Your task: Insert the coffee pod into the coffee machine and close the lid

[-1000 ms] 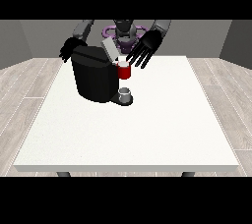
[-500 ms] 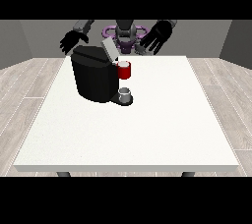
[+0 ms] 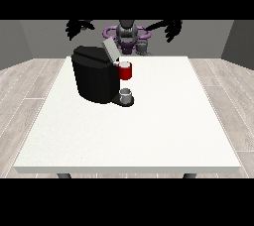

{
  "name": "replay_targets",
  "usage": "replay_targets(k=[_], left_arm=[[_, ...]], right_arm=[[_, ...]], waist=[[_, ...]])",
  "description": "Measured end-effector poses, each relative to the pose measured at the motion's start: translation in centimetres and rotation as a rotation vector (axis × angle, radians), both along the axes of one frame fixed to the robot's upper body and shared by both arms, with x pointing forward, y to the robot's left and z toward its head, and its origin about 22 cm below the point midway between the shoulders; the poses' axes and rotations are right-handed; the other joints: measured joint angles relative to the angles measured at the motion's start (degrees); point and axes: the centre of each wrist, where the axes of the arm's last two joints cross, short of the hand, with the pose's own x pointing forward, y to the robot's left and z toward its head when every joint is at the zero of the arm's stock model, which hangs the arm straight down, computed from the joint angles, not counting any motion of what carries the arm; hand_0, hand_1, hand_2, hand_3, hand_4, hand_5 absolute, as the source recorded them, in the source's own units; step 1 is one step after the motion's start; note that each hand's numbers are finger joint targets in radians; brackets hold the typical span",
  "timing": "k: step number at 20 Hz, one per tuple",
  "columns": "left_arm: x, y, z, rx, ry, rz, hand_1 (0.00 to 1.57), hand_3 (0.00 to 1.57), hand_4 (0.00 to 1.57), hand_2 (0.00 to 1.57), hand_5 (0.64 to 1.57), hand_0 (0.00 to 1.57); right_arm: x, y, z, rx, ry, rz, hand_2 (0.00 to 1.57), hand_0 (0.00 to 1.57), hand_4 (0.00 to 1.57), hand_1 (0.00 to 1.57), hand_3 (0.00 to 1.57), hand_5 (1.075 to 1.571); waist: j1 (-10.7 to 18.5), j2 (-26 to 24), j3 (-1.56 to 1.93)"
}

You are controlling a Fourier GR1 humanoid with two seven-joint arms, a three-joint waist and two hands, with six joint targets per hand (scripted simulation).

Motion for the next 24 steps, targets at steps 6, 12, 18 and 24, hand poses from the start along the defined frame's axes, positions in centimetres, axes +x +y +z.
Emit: replay_targets(k=[6,12,18,24], left_arm=[[-2.6,-0.5,-4.4,-0.156,0.079,0.043,0.0,0.0,0.0,0.0,1.571,0.0],[-4.1,-1.2,-5.9,-0.261,0.106,0.018,0.0,0.0,0.06,0.0,1.571,0.0],[-6.0,-0.8,-6.9,-0.333,0.115,0.009,0.0,0.0,0.0,0.0,1.571,0.0],[-7.5,-1.4,-6.2,-0.358,0.075,0.002,0.0,0.0,0.0,0.0,1.571,0.0]], right_arm=[[0.8,-0.7,2.7,-0.03,-0.046,0.08,0.0,0.0,0.0,0.0,0.0,1.571],[2.3,-0.6,4.4,-0.067,-0.058,0.131,0.0,0.0,0.14,0.0,0.0,1.571],[3.1,0.2,4.7,-0.101,-0.068,0.163,0.0,0.0,0.0,0.0,0.0,1.571],[4.5,0.3,4.7,-0.094,-0.073,0.185,0.0,0.0,0.0,0.0,0.0,1.571]], waist=[[3.05,-3.14,0.02],[7.9,-2.89,0.02],[11.07,-2.1,0.05],[12.33,0.68,0.05]])
